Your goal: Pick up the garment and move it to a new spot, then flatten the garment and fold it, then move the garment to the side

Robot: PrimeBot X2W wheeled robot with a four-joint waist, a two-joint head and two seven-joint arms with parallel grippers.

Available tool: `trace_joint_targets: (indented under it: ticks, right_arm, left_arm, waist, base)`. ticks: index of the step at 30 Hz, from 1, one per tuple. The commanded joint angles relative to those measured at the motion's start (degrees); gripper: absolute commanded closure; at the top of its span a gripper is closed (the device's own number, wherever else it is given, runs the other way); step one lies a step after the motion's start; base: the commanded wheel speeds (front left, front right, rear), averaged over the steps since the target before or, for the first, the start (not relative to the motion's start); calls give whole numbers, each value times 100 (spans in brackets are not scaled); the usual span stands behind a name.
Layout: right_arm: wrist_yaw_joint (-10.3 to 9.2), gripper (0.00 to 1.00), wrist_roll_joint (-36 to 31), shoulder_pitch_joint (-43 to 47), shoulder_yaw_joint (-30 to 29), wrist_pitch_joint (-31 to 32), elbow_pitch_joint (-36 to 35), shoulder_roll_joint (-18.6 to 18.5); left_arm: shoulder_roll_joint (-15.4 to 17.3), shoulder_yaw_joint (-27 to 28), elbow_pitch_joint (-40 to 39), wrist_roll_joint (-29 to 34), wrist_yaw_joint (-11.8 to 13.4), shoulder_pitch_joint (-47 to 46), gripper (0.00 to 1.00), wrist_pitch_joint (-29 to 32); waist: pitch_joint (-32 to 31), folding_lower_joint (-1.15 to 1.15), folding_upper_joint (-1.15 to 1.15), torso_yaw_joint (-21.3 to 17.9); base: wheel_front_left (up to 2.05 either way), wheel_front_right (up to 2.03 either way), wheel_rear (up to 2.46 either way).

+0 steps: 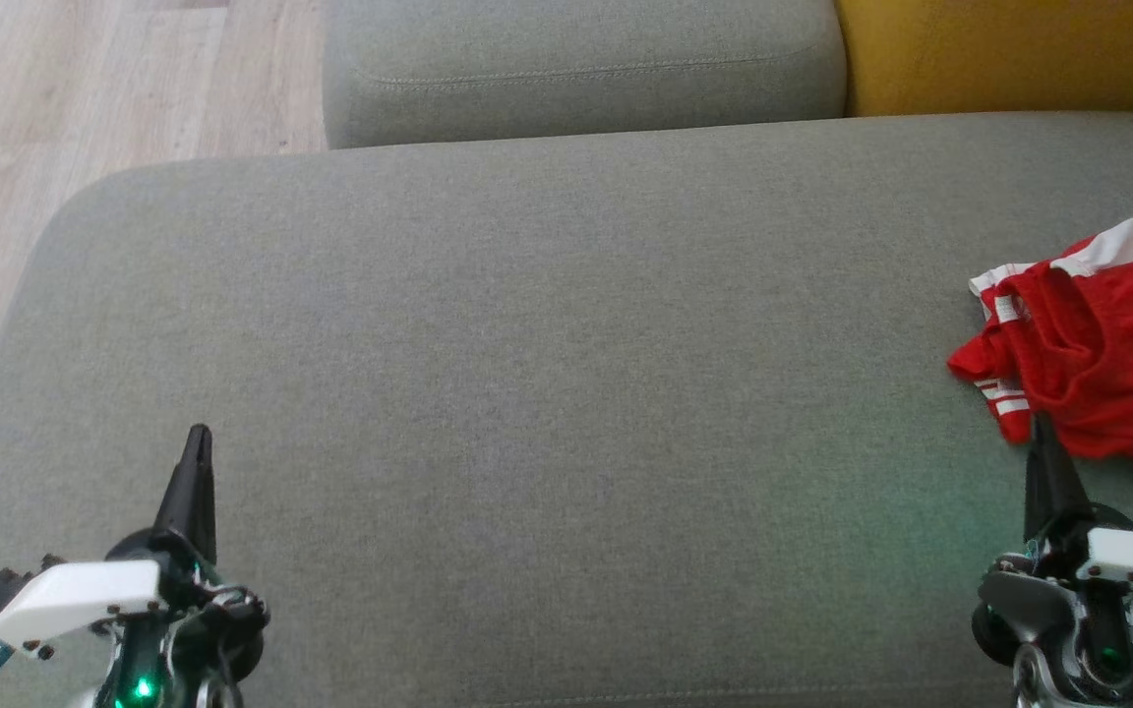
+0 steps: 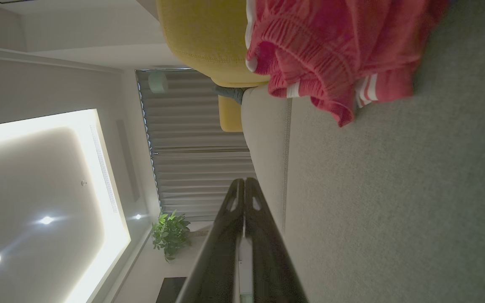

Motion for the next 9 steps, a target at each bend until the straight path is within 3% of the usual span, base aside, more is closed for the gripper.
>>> trace_joint_targets:
  ticks: [1, 9]
  right_arm:
    - [-5, 100, 19, -284, 100, 21, -172, -96]
    - [-5, 100, 8, -285, 87, 32, -172, -87]
  left_arm:
    - [37, 241, -150, -8, -41, -320, 100, 28]
    - [30, 252, -150, 1, -41, -321, 100, 36]
  waist:
    - [0, 0, 0, 0]
    - [0, 0, 0, 0]
  base:
    - [0, 0, 0]
    - [0, 0, 0]
